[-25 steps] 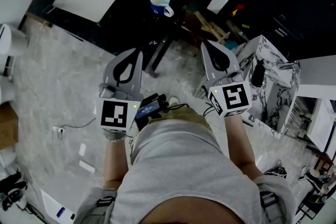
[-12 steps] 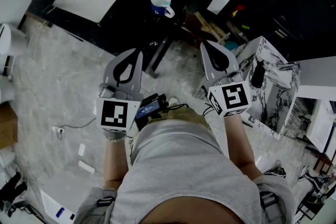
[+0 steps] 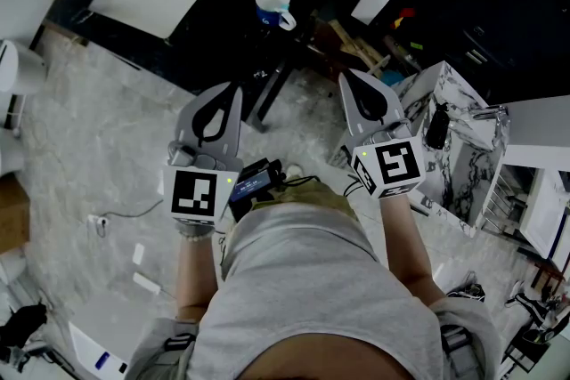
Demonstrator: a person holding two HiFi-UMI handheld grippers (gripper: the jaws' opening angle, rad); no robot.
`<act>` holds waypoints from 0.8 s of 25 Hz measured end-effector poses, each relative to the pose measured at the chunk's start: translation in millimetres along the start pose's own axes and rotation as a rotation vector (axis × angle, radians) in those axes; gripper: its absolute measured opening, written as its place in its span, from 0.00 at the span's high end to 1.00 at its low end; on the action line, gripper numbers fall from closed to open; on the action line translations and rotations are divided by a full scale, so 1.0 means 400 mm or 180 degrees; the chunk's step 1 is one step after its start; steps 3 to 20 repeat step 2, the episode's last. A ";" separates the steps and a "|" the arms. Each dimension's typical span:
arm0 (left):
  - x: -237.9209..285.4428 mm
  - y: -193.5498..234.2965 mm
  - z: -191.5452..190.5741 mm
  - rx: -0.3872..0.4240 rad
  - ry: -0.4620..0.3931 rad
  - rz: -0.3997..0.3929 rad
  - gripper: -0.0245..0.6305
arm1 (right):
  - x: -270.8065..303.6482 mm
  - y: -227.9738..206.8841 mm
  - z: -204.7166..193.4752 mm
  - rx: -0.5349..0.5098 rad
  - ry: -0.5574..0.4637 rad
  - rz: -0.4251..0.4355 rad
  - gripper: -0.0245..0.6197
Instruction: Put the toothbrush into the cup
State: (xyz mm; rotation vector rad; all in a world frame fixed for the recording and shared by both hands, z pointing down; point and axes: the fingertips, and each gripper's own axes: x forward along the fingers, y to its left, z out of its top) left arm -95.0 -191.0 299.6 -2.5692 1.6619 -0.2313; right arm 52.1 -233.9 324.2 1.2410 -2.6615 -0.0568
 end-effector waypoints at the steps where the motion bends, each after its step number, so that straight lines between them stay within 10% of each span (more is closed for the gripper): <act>1: 0.000 0.000 0.000 -0.0001 0.0000 0.0000 0.94 | 0.001 0.000 0.000 0.0002 0.0002 0.0000 0.96; 20: 0.001 0.001 0.000 -0.0002 0.0000 0.0000 0.94 | 0.002 0.000 -0.001 0.0004 0.0004 0.0000 0.96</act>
